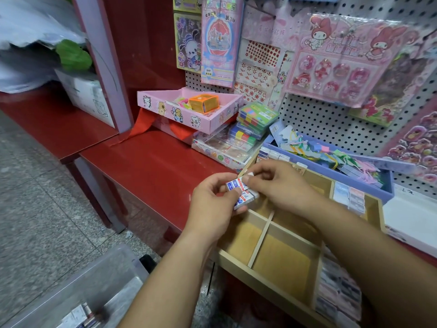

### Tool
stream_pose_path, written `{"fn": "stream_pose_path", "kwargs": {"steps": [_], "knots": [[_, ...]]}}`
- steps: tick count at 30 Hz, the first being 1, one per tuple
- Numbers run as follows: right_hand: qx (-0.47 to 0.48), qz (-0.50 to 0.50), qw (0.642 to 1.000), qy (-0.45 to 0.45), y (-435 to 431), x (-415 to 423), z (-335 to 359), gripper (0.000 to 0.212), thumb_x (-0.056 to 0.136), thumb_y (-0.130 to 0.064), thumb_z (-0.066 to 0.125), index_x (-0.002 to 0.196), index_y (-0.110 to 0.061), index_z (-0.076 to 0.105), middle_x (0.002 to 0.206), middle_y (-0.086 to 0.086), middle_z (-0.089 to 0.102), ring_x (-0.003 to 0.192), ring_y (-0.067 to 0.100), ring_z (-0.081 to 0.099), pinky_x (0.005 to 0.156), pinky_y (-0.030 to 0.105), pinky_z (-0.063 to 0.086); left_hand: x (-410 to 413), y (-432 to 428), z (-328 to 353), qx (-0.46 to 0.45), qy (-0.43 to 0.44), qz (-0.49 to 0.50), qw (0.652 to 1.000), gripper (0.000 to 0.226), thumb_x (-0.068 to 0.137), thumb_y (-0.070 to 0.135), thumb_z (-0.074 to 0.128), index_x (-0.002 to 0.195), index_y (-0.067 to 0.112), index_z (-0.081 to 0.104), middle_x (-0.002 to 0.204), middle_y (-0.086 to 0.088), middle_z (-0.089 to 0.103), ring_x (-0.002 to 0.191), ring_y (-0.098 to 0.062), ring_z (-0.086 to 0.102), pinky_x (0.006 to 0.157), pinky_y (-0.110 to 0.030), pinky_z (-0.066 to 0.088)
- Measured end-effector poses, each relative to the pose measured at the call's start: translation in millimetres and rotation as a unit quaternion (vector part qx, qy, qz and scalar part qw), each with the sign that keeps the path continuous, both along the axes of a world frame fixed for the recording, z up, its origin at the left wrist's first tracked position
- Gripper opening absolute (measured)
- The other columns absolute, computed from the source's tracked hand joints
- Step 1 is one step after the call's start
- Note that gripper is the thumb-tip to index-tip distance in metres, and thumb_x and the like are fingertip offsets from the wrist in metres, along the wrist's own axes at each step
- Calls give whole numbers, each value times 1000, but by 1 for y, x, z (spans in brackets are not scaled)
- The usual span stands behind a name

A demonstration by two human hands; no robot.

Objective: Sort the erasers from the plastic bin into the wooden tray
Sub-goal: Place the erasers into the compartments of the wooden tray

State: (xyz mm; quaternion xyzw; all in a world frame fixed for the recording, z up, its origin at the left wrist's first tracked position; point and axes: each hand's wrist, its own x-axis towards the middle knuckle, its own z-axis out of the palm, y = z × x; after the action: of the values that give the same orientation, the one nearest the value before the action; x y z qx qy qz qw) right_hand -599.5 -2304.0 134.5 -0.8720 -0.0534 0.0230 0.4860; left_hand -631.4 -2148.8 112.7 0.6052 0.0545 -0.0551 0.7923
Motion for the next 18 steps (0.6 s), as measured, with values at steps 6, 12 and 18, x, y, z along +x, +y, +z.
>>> {"fn": "stream_pose_path", "kwargs": {"steps": [6,12,18], "knots": [[61,-123,990,-22,-19,14,-5,1,93,-14,72,93,-14,72,74,5,68,62,16,59,63,32,51,3,1,-5,20,2,20,1000,28,93,-9,63,113,11,63,83,-7,71,58,-19,66,66,-35,57],[-96,-223,967,-73,-49,48,-17,16,87,-17,79,97,-19,67,84,2,68,82,22,67,82,42,57,8,5,-14,70,8,30,997,27,87,-1,73,102,22,66,85,-5,76,79,-27,75,89,-52,57],[-273,-199,933,-127,-36,72,-25,23,88,-32,78,105,-18,73,103,9,68,94,29,63,76,37,50,7,6,-15,87,6,35,996,22,85,4,77,98,19,69,74,1,73,81,-26,76,90,-53,58]]}}
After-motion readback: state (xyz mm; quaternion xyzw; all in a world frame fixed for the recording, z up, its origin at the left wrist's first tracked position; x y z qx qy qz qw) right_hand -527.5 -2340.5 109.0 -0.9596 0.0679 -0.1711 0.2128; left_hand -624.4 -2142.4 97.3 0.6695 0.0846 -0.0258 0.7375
